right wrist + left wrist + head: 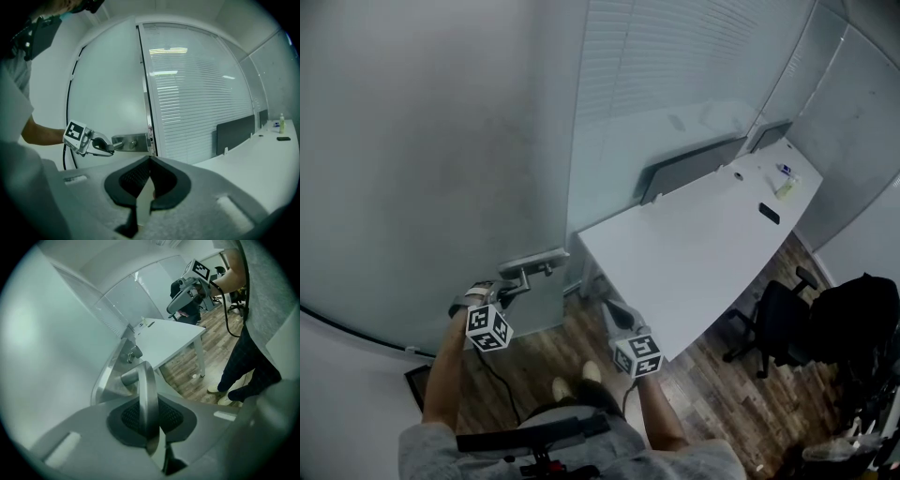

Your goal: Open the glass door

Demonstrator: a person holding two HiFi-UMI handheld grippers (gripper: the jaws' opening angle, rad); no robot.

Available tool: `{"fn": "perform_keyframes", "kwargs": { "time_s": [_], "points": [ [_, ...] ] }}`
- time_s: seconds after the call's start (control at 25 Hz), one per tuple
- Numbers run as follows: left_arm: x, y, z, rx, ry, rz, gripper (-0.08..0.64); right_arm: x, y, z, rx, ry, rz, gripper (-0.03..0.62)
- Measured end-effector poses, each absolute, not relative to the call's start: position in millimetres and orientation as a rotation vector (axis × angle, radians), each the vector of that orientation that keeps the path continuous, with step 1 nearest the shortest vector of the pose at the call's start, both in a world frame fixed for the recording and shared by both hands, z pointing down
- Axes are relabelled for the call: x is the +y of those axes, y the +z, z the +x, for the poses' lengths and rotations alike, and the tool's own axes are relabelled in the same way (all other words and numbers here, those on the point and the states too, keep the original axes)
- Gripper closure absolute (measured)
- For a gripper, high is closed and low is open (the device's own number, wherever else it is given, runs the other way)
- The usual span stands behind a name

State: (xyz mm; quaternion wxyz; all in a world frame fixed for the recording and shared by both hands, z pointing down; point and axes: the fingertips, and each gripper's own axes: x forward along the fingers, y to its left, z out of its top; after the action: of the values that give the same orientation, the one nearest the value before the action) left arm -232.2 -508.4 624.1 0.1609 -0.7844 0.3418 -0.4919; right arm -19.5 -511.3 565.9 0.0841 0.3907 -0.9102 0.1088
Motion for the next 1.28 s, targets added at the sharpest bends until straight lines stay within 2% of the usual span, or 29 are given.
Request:
{"fn": "perform_keyframes", "kwargs": {
  "time_s": [1.28],
  "points": [
    [-400.7, 625.5, -190.2, 0.767, -1.346, -2.244, 0.531, -381.0, 565.1, 41.1, -2.636, 0.320, 1.342, 0.591]
  ]
}}
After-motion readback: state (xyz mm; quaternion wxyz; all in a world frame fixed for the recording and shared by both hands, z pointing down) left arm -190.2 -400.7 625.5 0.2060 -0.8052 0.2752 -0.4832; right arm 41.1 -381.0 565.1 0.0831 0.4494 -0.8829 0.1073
